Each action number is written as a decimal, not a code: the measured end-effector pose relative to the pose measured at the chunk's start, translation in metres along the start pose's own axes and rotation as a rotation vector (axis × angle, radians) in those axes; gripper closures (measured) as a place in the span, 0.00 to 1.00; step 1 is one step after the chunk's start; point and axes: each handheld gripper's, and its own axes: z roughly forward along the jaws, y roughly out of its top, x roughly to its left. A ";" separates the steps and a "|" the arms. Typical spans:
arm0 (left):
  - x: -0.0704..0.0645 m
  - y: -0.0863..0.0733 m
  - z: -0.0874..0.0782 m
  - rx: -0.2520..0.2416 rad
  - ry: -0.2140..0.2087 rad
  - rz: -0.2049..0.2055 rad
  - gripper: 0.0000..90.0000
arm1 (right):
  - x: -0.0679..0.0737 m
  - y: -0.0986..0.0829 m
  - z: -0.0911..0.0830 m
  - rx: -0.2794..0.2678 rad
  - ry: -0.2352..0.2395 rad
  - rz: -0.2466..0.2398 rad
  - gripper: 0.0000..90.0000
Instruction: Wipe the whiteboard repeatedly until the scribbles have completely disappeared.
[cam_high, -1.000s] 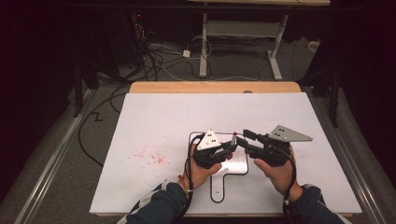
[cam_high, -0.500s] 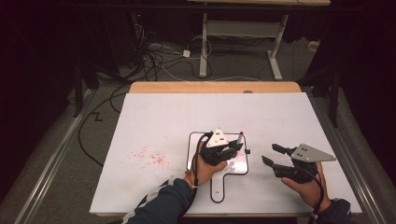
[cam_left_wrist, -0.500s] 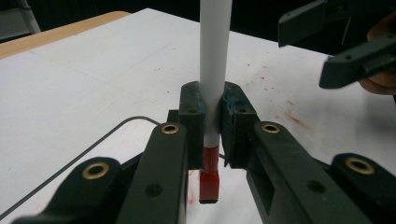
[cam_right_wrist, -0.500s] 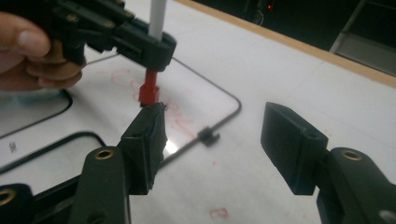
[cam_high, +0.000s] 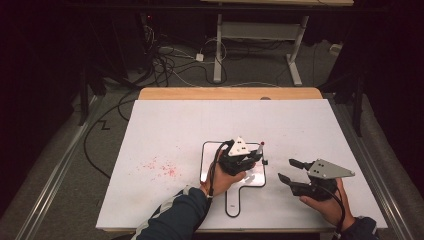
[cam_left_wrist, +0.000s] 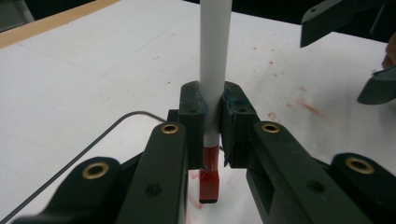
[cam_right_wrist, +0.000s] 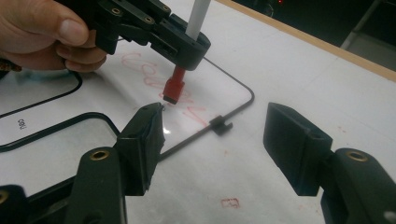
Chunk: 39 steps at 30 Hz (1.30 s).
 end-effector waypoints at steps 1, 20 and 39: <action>0.000 0.000 0.000 0.000 0.000 0.000 0.87 | 0.000 0.000 0.001 0.002 -0.002 -0.008 0.43; 0.007 -0.014 -0.016 0.042 0.037 0.061 0.88 | 0.004 0.002 0.000 -0.011 -0.008 -0.047 0.43; 0.036 -0.046 -0.070 0.020 0.083 0.002 0.87 | 0.009 0.002 -0.002 0.003 -0.027 -0.086 0.42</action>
